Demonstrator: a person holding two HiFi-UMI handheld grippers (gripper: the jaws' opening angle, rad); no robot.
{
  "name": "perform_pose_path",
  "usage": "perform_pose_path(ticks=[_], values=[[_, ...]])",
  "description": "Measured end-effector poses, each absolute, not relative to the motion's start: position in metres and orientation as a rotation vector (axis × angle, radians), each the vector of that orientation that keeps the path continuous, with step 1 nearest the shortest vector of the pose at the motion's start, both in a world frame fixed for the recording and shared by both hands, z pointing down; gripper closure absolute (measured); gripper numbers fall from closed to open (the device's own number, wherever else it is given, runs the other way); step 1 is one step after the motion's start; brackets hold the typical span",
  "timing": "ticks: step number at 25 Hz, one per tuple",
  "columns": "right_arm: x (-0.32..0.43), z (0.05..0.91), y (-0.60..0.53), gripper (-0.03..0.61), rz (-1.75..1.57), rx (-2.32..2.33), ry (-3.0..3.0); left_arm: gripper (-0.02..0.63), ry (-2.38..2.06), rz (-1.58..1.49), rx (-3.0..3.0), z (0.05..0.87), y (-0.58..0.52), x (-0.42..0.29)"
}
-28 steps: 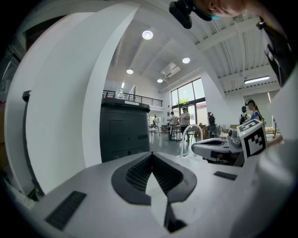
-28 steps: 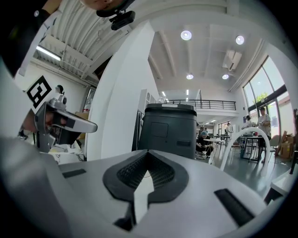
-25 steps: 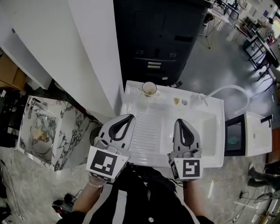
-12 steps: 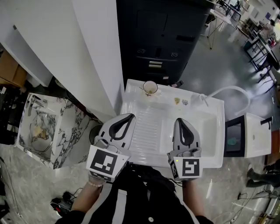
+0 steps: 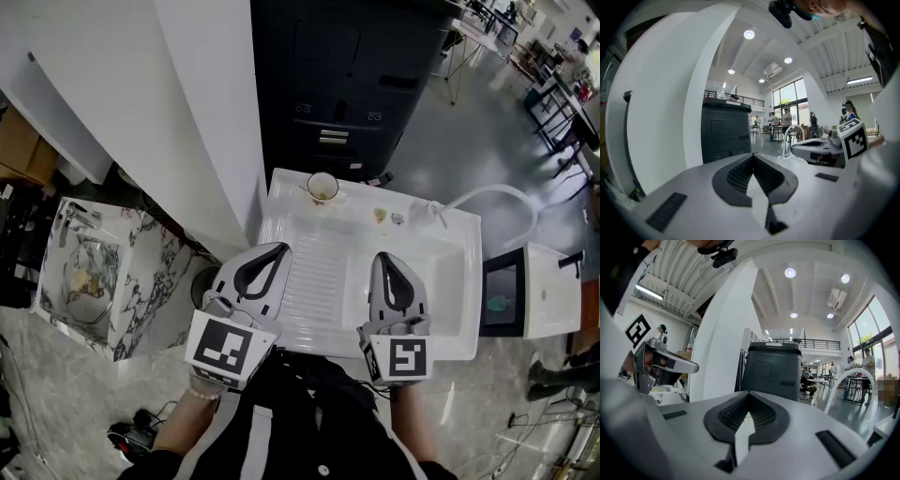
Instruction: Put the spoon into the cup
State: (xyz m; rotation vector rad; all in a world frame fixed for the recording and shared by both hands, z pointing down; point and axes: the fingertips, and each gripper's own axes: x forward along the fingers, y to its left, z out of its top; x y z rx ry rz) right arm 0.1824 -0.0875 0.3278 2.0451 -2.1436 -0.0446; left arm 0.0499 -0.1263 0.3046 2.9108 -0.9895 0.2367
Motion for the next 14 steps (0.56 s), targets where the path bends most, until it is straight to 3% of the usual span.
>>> perform_pose_path(ticks=[14], values=[[0.1826,0.3314,-0.0878,0.577,-0.033,2.033,-2.142,0.614,-0.992,0.233,2.905,0.3063,-0.1263,0.0502]])
